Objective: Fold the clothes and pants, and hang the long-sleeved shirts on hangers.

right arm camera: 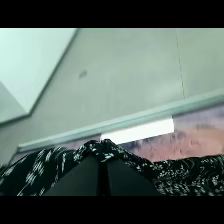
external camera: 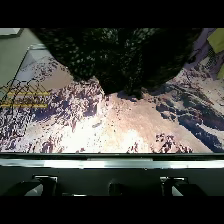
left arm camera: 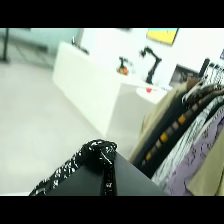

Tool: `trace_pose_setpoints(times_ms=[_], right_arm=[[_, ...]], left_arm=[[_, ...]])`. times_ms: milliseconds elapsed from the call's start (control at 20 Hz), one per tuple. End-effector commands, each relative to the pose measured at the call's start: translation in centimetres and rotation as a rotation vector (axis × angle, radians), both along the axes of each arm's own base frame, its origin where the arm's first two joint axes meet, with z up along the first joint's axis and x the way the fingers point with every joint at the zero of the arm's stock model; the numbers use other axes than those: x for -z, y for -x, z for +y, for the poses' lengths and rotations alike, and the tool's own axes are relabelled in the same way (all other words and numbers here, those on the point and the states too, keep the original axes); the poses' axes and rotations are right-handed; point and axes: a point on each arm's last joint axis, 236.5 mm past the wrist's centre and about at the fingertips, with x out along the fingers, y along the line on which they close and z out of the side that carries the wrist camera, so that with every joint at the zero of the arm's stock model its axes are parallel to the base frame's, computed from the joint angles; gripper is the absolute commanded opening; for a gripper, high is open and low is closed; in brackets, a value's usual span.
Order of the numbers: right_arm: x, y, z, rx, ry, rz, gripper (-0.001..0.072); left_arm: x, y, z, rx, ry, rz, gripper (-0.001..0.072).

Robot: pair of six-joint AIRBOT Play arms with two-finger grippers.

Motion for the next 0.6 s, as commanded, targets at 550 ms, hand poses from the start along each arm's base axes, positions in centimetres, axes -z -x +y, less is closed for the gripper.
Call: trace_pose_setpoints(times_ms=[550], right_arm=[[-0.2, 7.6, 0.0, -0.006, -0.061, 0.132, 0.0029]], left_arm=[[4.6, 7.4, 0.0, 0.004, -0.095, 0.197, 0.0023]])
